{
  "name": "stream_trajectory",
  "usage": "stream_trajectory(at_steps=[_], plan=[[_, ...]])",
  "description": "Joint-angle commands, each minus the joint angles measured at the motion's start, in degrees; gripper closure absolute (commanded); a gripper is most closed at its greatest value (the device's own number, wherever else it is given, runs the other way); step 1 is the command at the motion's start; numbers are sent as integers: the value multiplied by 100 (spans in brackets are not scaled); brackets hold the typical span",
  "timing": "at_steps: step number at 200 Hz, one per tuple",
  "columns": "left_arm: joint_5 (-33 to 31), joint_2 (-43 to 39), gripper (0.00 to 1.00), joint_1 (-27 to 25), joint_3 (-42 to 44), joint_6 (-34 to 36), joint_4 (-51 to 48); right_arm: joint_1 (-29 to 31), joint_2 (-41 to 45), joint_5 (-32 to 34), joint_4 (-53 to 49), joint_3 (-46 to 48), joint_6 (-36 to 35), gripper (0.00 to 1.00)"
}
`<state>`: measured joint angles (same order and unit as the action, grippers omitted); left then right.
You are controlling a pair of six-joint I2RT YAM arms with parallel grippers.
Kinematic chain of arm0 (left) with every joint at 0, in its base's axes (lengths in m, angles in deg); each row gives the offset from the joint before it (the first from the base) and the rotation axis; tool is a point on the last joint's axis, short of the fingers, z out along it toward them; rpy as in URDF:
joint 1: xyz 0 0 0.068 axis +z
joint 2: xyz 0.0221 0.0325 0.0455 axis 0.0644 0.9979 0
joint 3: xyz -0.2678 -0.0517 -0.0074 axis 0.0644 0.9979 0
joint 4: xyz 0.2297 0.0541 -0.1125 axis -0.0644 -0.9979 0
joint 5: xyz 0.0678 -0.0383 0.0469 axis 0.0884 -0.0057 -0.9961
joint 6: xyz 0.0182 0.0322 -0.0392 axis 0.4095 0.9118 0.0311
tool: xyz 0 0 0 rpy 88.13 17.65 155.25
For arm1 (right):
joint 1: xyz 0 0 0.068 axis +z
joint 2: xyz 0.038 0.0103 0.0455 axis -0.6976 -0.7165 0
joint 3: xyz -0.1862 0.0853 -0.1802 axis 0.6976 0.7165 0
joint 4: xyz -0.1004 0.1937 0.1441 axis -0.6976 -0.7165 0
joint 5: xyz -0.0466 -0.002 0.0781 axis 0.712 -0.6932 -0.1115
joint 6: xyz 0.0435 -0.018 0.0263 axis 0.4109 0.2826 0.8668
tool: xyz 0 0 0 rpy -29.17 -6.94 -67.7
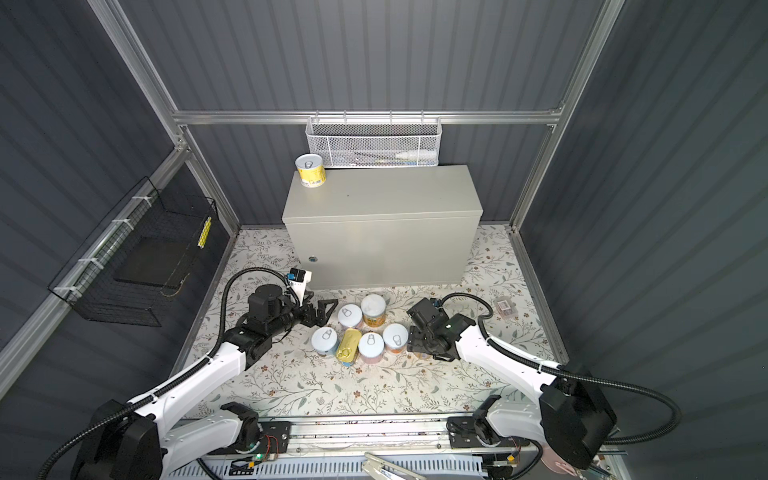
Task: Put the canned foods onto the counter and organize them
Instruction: 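Lower the right gripper onto the tall yellow orange-print can while the left arm descends, then lift the tall yellow can toward the left gripper while the left gripper reaches in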
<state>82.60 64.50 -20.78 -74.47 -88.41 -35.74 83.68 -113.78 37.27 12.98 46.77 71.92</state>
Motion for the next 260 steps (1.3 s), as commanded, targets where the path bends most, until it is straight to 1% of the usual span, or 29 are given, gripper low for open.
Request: stream_trajectory(at_steps=[1, 22, 95, 120, 142, 169, 187, 227, 260], plan=[[115, -63, 0, -35, 51, 139, 149, 19, -50, 221, -219, 56, 93, 21], [54, -87, 0, -35, 67, 146, 154, 17, -43, 207, -109, 39, 46, 23], [84, -83, 0, -40, 88, 131, 170, 24, -374, 284, -177, -180, -59, 26], [75, -76, 0, -40, 109, 118, 195, 20, -332, 248, -106, -154, -50, 30], [116, -40, 0, -35, 100, 102, 210, 15, -306, 150, -121, -199, -76, 37], [172, -56, 0, -36, 161, 103, 297, 20, -186, 48, -123, -262, -100, 39], [380, 26, 0, -40, 153, 142, 357, 15, -105, 50, -156, -311, -176, 42], [503, 170, 0, -36, 175, 72, 475, -3, -4, 113, -381, -537, -321, 42], [526, 174, 0, -40, 198, 42, 518, -19, 14, -61, -503, -854, -493, 44]])
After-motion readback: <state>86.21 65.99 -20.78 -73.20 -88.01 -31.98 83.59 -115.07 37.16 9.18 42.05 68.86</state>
